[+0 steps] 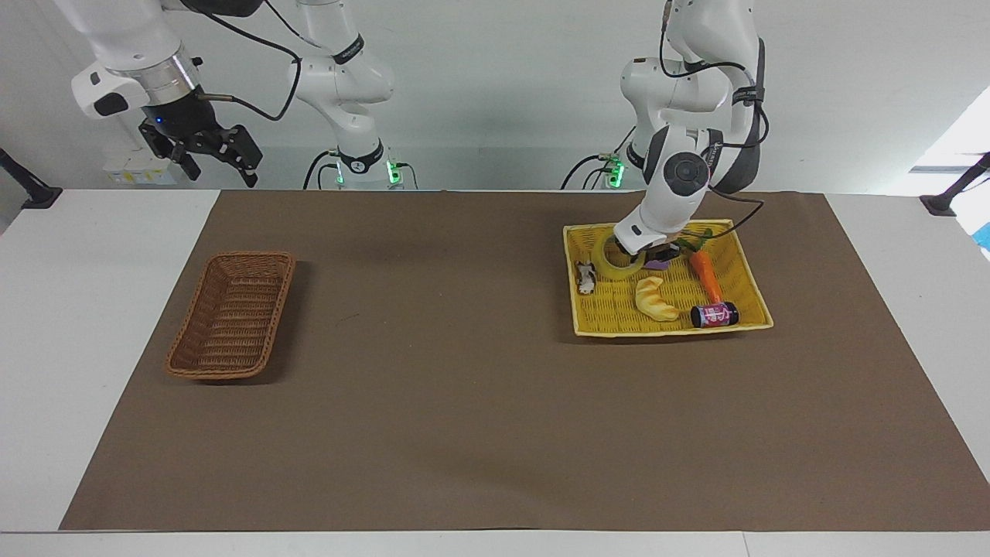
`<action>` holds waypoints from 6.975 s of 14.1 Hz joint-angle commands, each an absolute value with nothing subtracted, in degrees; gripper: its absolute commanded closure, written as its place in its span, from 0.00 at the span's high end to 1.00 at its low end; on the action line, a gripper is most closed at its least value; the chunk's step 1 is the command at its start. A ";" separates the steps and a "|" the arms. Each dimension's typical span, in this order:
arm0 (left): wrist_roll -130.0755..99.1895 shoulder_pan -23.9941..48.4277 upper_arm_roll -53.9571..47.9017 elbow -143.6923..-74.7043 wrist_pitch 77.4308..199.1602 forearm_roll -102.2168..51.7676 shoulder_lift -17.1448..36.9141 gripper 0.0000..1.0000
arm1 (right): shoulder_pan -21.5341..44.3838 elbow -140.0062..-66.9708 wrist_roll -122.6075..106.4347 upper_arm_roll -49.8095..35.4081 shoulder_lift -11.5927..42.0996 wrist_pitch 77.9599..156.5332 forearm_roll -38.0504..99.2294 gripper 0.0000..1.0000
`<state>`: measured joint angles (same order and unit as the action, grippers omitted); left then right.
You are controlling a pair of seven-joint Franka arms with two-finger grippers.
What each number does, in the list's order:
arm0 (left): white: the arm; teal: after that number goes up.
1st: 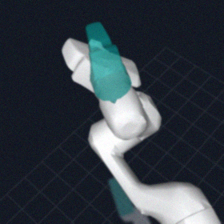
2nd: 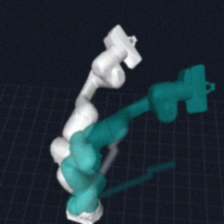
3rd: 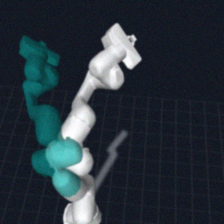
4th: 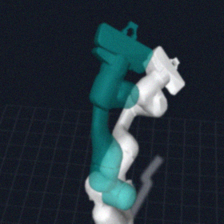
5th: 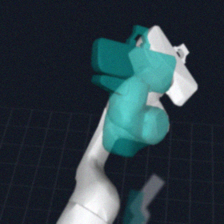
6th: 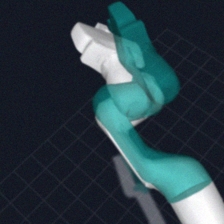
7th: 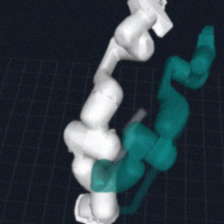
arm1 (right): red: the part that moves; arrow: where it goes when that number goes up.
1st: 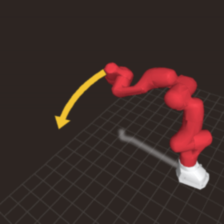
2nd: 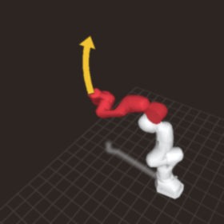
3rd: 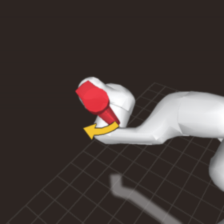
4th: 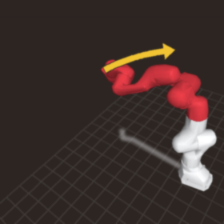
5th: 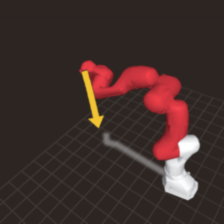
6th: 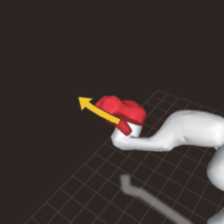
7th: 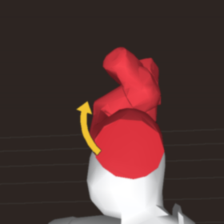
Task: Move tape to another basket
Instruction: 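Grasp the yellow tape roll with the left gripper and lift it, then carry the tape with the left gripper while the right gripper reaches toward it, then grasp the tape with the right gripper and open the left gripper, then carry the tape to the wicker basket while the left gripper withdraws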
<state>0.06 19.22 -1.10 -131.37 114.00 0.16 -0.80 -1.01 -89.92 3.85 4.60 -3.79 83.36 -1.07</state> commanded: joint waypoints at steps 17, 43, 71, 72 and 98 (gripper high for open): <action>-2.27 15.47 0.26 -101.34 93.32 -2.80 5.01 0.00 | 7.20 -96.76 7.62 4.13 -8.70 82.96 16.32 1.00; -46.31 29.62 -7.38 -87.37 108.54 -27.77 9.93 0.00 | 18.72 -112.85 12.48 4.13 -8.17 111.01 43.51 1.00; -30.52 18.65 -7.29 -89.03 102.75 -24.01 7.21 1.00 | 13.56 -110.58 11.61 4.75 -8.61 105.14 42.63 0.00; -27.97 17.76 -7.29 -89.03 102.14 -22.17 7.21 1.00 | 11.53 -109.35 9.60 4.75 -8.35 102.42 42.45 0.00; -14.24 4.48 -6.24 -86.13 90.09 -6.42 5.80 1.00 | -25.31 -108.46 -43.59 4.83 18.19 110.21 40.08 0.00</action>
<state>-14.92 4.38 -6.14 -86.39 91.38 -7.67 6.50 -24.54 -108.97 -41.63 5.67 16.92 109.35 38.53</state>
